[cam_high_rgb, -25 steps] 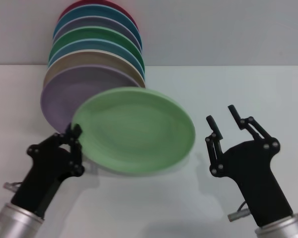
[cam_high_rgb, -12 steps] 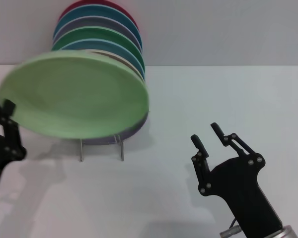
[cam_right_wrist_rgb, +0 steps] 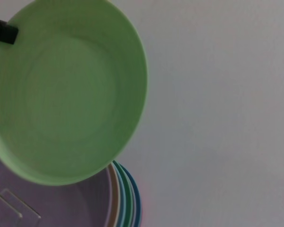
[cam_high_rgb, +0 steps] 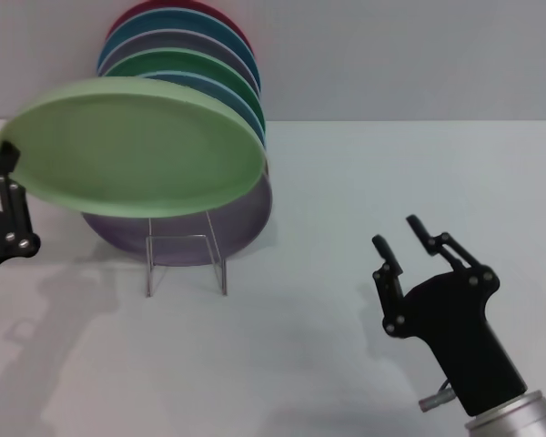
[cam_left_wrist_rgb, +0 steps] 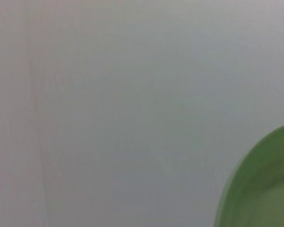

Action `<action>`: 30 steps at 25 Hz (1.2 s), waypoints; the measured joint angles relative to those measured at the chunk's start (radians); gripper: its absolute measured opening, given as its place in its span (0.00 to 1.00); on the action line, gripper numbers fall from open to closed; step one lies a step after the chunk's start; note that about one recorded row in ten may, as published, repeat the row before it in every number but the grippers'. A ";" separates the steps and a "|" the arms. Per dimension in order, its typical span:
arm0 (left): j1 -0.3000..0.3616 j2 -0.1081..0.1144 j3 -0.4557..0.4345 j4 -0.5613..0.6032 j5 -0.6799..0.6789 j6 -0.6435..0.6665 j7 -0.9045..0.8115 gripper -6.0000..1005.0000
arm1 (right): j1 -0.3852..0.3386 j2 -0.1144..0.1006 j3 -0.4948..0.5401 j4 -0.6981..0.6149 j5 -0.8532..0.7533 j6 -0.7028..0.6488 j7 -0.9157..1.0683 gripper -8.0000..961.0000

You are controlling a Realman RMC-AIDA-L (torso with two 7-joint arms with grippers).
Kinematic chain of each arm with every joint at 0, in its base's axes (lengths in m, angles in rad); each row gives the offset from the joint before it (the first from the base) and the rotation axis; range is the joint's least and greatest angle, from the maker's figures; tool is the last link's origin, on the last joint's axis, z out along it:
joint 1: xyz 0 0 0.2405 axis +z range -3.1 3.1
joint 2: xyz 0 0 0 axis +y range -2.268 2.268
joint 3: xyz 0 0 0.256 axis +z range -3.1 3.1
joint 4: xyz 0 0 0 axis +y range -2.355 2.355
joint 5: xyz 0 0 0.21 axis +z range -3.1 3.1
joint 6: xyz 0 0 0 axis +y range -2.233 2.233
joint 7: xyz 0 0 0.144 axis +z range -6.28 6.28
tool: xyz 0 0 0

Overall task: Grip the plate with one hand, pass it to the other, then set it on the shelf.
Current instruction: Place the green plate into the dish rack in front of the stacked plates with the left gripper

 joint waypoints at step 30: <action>-0.019 -0.004 0.089 -0.008 0.000 -0.265 0.064 0.10 | 0.015 -0.001 0.024 -0.039 0.037 0.001 0.000 0.35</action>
